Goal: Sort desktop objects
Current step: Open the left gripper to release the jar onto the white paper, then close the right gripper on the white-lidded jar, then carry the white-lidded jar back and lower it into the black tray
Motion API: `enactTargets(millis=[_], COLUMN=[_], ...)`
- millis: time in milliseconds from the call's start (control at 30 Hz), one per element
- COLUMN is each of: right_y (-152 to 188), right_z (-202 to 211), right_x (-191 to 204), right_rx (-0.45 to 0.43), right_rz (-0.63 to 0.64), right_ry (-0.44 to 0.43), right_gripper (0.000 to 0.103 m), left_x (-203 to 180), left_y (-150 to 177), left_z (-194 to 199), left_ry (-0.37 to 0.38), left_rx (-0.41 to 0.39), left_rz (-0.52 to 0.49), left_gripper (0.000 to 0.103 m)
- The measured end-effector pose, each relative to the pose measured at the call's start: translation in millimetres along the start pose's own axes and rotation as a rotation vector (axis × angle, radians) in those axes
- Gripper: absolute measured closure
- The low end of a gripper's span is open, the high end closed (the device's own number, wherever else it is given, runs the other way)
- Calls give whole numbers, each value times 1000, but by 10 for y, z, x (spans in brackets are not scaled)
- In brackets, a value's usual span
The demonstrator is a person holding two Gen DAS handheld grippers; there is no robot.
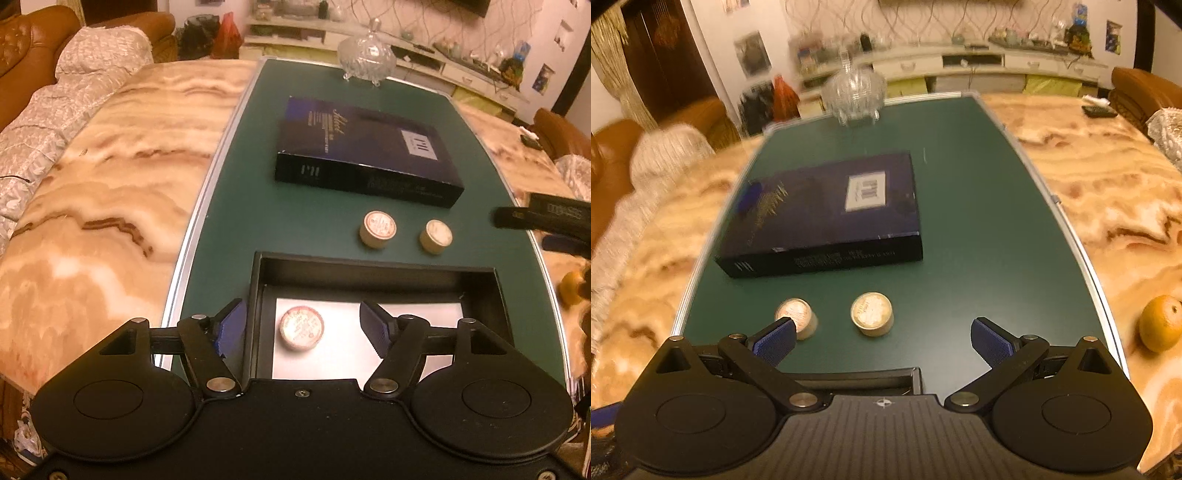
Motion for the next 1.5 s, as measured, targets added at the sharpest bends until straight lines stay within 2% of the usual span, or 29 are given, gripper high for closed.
enactTargets(millis=[267, 367, 600, 700, 967, 1033, 1100, 1500], right_y=[-84, -102, -45, -27, -6, -4, 0, -2], right_z=[-503, -667, -945, -1003, -1130, -1154, -1171, -1136], right_x=[249, 276, 295, 319, 333, 327, 311, 349], right_rx=[87, 116, 187, 198, 223, 226, 227, 199], right_rz=[101, 105, 103, 104, 88, 82, 73, 102], right_ry=[53, 65, 92, 100, 108, 107, 100, 115], right_gripper=[0, 4, 24, 26, 42, 53, 58, 58], left_x=[154, 213, 315, 338, 330, 343, 357, 334], left_y=[173, 188, 200, 205, 240, 238, 243, 275], left_z=[141, 172, 151, 139, 124, 118, 113, 96], left_ry=[24, 35, 43, 51, 61, 62, 61, 63], left_rx=[-13, -17, -13, -9, -6, -4, -2, 8], left_rz=[33, 47, 68, 76, 80, 85, 90, 85], left_gripper=[35, 35, 34, 34, 34, 34, 34, 34])
Point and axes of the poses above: each gripper's, at about its wrist camera, not at the fingertips, and z roughly against the way its jaws point, x to its left, y to its underside, the point moved 6 cm from there along -z, roughly the way its jaws point, and after that the axes turned 8 degrees about z, right-handed, at the moved point
